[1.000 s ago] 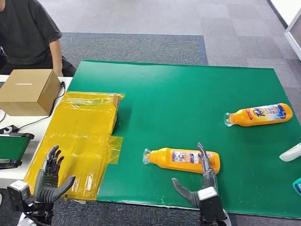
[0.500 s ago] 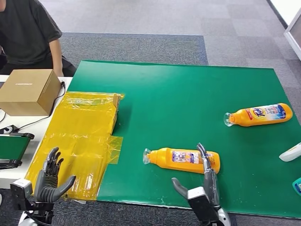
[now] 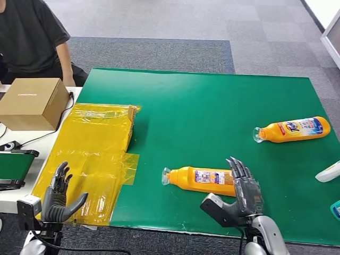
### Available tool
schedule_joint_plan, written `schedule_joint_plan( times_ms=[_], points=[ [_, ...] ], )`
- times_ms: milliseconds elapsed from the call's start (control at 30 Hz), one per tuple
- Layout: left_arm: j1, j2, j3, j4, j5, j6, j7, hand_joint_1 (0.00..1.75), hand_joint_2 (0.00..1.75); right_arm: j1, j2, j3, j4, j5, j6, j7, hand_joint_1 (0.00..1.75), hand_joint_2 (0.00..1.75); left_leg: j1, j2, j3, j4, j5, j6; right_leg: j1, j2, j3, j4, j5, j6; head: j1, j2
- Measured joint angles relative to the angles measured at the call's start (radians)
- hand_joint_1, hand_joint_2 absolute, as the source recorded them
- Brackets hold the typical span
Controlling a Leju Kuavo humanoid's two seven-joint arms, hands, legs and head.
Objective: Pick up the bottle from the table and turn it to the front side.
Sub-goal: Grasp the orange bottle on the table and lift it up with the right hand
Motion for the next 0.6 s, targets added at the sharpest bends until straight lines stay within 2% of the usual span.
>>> schedule_joint_plan(
  times_ms=[167,333,400,467,533,600],
  points=[
    [-0.007,0.005,0.0,0.008,0.011,-0.006,-0.001,0.0,1.75,-0.071,-0.042,0.008,0.053,0.046,0.173,0.071,0.0,1.75,0.0,0.0,0.0,0.0,0.0,0.0,0.0,0.0,0.0,0.0,0.0,0.0,0.0,0.0],
    [-0.018,0.006,0.0,0.016,0.02,-0.016,-0.001,0.0,1.75,-0.166,-0.059,0.044,0.161,0.052,0.265,0.106,0.0,1.75,0.0,0.0,0.0,0.0,0.001,0.001,0.0,0.0,0.0,0.0,0.001,0.0,0.0,0.0],
    [-0.023,0.006,0.0,0.02,0.021,-0.016,0.0,0.0,1.75,-0.212,-0.06,0.063,0.21,0.056,0.291,0.117,0.57,1.75,0.0,0.0,0.0,0.0,0.001,0.0,0.0,0.0,0.0,0.0,0.001,0.0,0.0,0.0],
    [-0.029,0.007,0.0,0.024,0.021,-0.016,0.0,0.0,1.75,-0.262,-0.06,0.085,0.265,0.066,0.317,0.127,1.44,1.75,0.0,0.0,0.0,0.0,0.002,0.0,0.0,0.0,0.0,0.0,0.002,0.0,0.0,0.0],
    [-0.035,0.007,0.0,0.029,0.022,-0.015,0.001,0.0,1.75,-0.311,-0.06,0.11,0.32,0.076,0.334,0.13,1.75,1.75,0.0,0.0,0.001,0.0,0.002,0.0,0.0,0.0,0.0,0.0,0.002,0.0,0.0,0.0],
    [-0.04,0.007,0.0,0.034,0.023,-0.012,0.001,0.0,1.75,-0.354,-0.06,0.136,0.37,0.083,0.344,0.131,1.75,1.75,0.0,0.0,0.001,0.0,0.002,0.001,0.0,0.0,0.001,0.0,0.003,0.0,0.0,0.0]
  ],
)
